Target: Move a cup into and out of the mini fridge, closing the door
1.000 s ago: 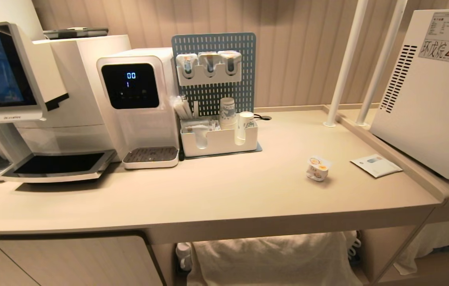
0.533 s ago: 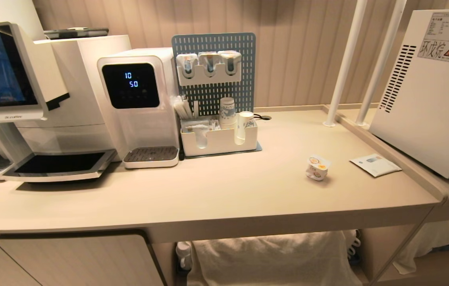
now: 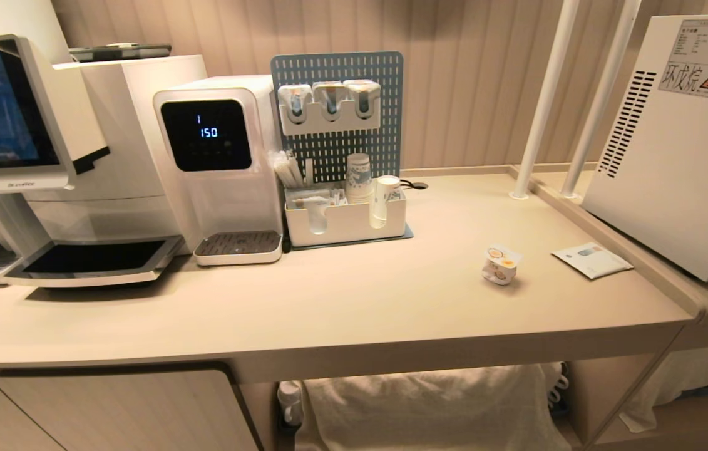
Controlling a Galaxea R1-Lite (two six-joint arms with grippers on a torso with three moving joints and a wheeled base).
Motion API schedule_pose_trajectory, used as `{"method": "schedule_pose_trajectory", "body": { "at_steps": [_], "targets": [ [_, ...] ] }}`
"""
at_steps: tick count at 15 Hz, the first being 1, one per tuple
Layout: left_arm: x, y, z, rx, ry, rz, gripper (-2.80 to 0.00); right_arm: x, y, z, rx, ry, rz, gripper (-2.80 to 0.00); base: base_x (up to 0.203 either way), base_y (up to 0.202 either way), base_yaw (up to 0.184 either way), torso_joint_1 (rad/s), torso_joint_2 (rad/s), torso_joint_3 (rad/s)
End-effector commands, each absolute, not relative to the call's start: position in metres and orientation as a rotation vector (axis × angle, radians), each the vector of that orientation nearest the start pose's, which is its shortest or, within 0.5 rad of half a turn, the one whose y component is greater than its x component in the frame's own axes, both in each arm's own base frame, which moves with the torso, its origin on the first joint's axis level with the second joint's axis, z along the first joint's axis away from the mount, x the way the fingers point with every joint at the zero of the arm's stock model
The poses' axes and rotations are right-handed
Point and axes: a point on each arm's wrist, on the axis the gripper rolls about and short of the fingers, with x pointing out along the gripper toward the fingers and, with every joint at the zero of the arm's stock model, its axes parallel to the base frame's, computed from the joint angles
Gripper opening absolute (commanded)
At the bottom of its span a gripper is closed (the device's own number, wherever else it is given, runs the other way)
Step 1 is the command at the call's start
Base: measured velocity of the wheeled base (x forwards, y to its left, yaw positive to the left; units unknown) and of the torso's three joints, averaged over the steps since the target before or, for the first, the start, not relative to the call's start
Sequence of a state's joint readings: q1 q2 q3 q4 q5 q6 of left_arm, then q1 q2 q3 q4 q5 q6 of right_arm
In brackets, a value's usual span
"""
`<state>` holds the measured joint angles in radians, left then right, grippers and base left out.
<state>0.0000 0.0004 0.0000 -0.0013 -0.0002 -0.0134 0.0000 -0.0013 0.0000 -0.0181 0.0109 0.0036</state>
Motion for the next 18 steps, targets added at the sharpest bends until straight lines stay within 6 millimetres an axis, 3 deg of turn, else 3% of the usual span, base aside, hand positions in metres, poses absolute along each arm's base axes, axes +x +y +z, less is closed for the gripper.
{"method": "schedule_pose_trajectory", "body": {
  "at_steps": [1,18],
  "targets": [
    [-0.0228,0.0,0.0756,-0.014,-0.002,0.0,-2.8,-0.0221,0.0003,0.0748,0.003,-0.009,0.012,0.0,0.0,0.0,0.0,0.0,0.0,0.0],
    [-0.0228,0.0,0.0756,-0.014,-0.002,0.0,-2.8,-0.0221,0.0003,0.075,0.005,-0.011,0.012,0.0,0.0,0.0,0.0,0.0,0.0,0.0]
  ]
}}
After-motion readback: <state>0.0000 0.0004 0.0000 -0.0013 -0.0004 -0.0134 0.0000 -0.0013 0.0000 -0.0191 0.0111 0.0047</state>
